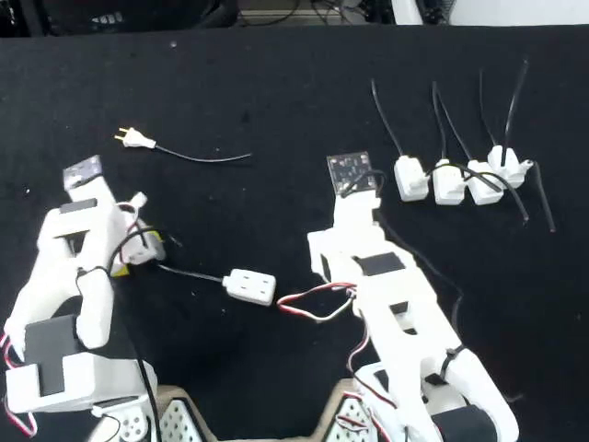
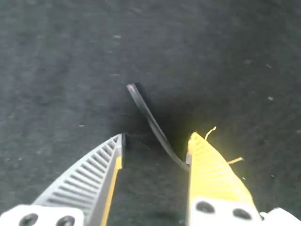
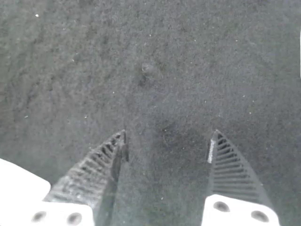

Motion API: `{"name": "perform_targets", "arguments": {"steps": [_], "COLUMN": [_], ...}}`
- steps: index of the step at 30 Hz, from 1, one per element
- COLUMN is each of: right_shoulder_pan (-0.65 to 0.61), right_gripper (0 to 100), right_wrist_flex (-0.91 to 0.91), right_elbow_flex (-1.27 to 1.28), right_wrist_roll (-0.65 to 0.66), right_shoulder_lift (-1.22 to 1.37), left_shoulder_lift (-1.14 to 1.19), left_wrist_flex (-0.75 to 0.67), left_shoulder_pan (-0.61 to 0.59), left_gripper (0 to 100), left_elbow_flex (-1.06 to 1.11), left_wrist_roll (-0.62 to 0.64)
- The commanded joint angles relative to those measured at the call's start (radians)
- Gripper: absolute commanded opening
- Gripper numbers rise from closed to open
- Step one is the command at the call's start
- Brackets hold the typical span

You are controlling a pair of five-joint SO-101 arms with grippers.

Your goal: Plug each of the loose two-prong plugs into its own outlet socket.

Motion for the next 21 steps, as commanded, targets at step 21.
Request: {"name": "perform_targets", "arguments": {"steps": [21], "right_shoulder_pan": [0.017], "right_gripper": [25.4], "right_wrist_flex": [0.002], "right_elbow_flex": [-0.056], "right_wrist_roll": [-0.002], "right_shoulder_lift": [-0.038], "left_shoulder_lift": [0.420], "left_wrist_flex": [-0.081], "left_shoulder_pan": [0.093], "left_gripper": [23], "left_elbow_flex": [-0.924], "left_wrist_roll": [0.252]}}
